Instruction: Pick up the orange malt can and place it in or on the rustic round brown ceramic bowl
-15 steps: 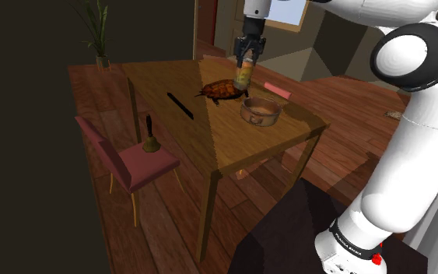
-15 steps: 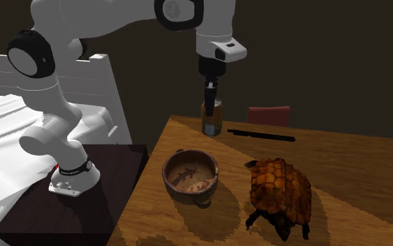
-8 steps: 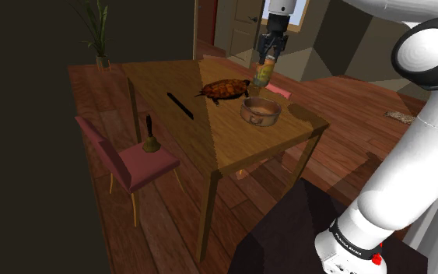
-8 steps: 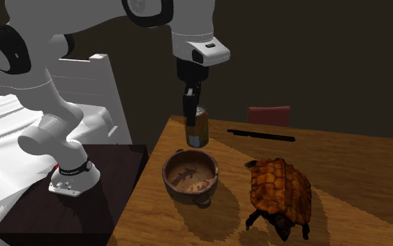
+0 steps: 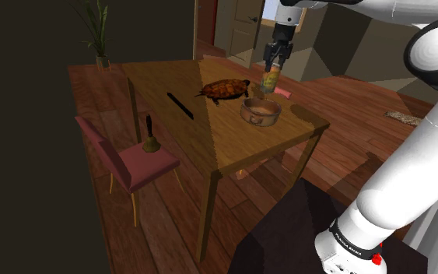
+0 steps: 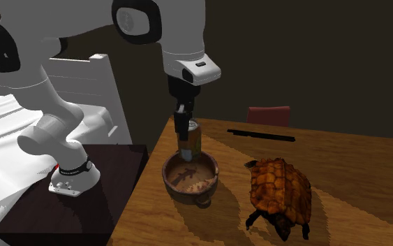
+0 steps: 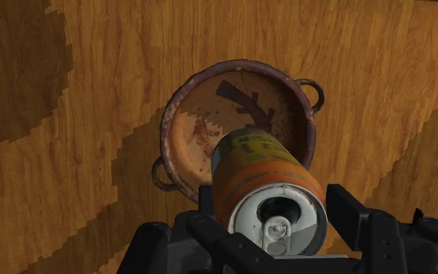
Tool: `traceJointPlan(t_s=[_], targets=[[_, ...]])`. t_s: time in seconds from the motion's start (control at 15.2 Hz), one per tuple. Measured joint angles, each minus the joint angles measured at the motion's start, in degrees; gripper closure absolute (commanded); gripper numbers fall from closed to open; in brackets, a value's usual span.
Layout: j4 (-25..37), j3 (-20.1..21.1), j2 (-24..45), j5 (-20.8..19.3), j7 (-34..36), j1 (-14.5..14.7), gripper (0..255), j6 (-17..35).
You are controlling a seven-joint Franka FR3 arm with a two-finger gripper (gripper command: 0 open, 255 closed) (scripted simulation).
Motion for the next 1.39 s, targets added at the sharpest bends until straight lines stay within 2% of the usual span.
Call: traceJointPlan(t_s=[0.86,1.32,1.39], targets=[[-12.3,0.0,-1.8,-0.2,0.2,0.0,255,10.4],[-13.0,0.0,-1.7,-0.2,0.2,0.0,255,11.3],[-13.0,0.0,-1.7,-0.2,0.2,0.0,0,11.3]])
